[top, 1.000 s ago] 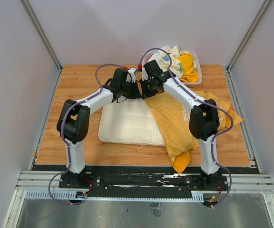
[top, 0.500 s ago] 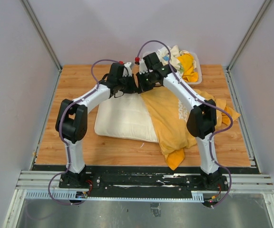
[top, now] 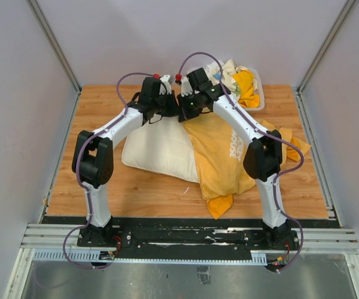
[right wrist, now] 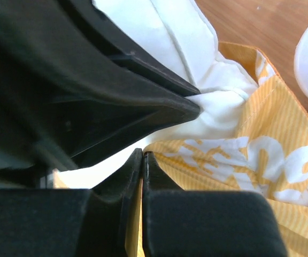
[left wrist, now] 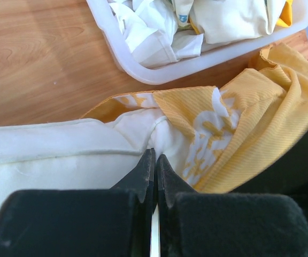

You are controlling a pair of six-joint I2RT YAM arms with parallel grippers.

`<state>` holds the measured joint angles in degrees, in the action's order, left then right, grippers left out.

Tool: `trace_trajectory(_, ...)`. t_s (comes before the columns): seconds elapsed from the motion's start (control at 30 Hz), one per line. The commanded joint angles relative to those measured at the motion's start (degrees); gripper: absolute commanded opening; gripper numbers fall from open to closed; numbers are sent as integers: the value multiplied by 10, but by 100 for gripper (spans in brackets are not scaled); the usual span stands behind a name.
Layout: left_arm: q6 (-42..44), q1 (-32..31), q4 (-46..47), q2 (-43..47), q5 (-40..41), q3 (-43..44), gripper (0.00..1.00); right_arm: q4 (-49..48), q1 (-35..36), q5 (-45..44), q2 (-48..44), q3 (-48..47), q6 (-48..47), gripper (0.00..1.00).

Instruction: Put the pillow into the pillowcase

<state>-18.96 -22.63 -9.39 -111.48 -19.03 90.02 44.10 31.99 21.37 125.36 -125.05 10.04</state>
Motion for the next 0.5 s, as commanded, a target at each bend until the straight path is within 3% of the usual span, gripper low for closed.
trace_trajectory(0.0,-11,-3,44,9,-3,-6,0,-12,4,8,32,28,20,1)
trace_trajectory(0.23,-13,-1,13,-24,13,15,4,-17,-5,-26,26,58,28,14)
trace_trajectory(0.37,-15,1,-16,-27,33,31,24,-18,-6,-60,-4,87,30,48)
trace_trajectory(0.4,-18,1,-22,-22,45,29,33,-19,-6,-70,-16,99,30,53)
trace_trajectory(0.47,-17,2,-32,-7,67,22,41,-22,-6,-94,-44,126,33,58)
